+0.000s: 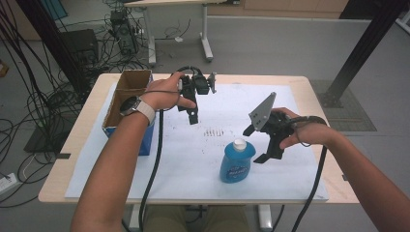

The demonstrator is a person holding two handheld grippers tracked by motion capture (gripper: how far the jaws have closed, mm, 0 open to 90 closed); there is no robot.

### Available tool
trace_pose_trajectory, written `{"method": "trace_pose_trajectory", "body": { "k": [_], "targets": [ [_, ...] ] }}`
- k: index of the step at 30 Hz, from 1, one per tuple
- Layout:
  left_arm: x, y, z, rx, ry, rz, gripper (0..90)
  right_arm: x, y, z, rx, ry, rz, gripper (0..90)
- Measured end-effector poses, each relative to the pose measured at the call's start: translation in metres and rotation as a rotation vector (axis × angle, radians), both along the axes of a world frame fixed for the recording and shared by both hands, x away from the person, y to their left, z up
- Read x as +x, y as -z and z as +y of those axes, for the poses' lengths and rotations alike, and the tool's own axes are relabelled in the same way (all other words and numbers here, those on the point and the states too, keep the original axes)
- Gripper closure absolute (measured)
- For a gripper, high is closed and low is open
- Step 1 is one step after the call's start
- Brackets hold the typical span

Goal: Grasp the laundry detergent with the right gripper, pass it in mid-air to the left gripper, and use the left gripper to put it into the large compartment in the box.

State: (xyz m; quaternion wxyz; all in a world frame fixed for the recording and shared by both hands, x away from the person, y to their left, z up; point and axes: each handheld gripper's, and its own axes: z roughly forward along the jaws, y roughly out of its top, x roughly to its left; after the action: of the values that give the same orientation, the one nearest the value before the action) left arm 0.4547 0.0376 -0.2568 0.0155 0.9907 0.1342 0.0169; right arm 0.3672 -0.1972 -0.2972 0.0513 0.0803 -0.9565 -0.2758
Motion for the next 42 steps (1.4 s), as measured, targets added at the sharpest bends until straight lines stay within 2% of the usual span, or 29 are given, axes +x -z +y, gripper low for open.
{"method": "trace_pose_trajectory", "body": {
  "k": [27,42],
  "targets": [
    [0.0,0.002,0.0,-0.004,0.001,-0.002,9.9,0.0,0.003,-0.001,0.003,0.01,0.008,5.5],
    [0.001,0.007,-0.001,-0.002,-0.001,0.009,10.0,-0.001,0.012,0.002,0.04,0.002,-0.006,5.1]
  ]
}}
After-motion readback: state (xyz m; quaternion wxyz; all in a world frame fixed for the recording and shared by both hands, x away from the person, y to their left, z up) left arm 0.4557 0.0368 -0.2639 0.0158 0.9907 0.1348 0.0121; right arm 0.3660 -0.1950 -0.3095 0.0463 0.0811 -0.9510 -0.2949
